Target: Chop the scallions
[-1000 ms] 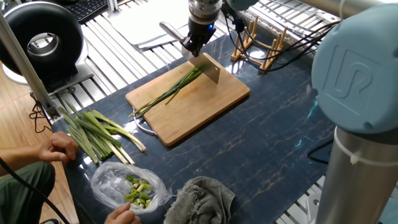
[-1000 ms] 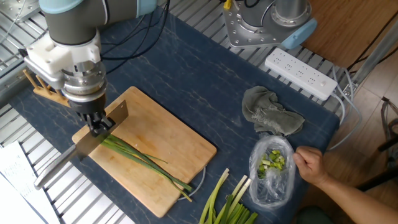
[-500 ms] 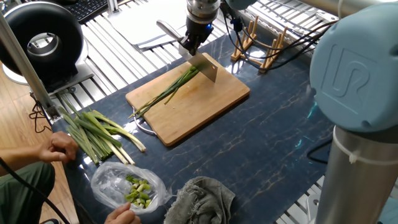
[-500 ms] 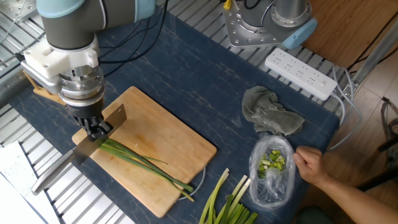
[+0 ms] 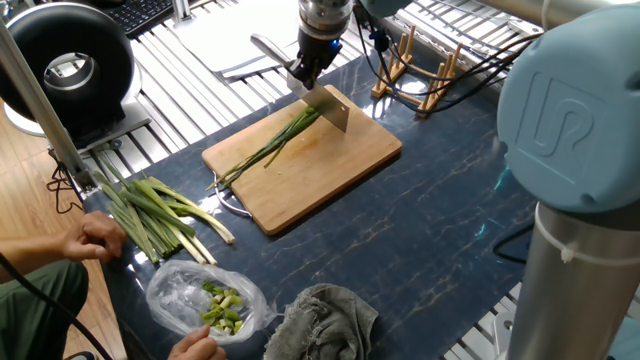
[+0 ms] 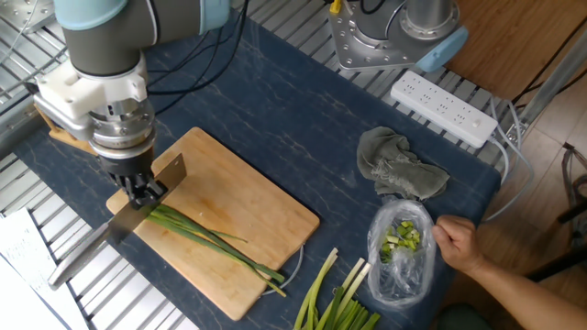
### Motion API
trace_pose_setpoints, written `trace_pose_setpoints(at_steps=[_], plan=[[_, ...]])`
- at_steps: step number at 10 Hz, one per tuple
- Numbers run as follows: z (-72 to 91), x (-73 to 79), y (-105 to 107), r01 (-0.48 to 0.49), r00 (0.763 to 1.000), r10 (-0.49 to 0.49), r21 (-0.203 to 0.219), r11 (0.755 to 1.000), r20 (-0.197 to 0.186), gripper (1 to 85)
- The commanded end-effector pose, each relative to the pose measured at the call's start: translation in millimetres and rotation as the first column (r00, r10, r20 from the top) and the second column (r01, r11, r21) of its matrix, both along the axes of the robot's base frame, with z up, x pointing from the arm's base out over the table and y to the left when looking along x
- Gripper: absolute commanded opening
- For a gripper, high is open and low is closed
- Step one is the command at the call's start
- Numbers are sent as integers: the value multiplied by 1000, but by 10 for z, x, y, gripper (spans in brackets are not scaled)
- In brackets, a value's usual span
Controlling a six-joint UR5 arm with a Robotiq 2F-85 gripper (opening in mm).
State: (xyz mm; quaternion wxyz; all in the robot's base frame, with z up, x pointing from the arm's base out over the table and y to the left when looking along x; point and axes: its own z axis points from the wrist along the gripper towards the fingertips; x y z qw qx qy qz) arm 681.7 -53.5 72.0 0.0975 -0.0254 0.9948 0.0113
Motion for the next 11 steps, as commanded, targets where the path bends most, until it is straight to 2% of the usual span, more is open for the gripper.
trace_pose_setpoints(at_steps=[1,5,8,11], plan=[[20,-147,14,-4,998,5,23,1000,-62,13],[8,-229,11,14,996,-14,3,1000,-85,13],[85,-357,-3,17,994,-17,0,1000,-104,13],[72,-455,-67,4,996,-3,6,1000,-87,13]])
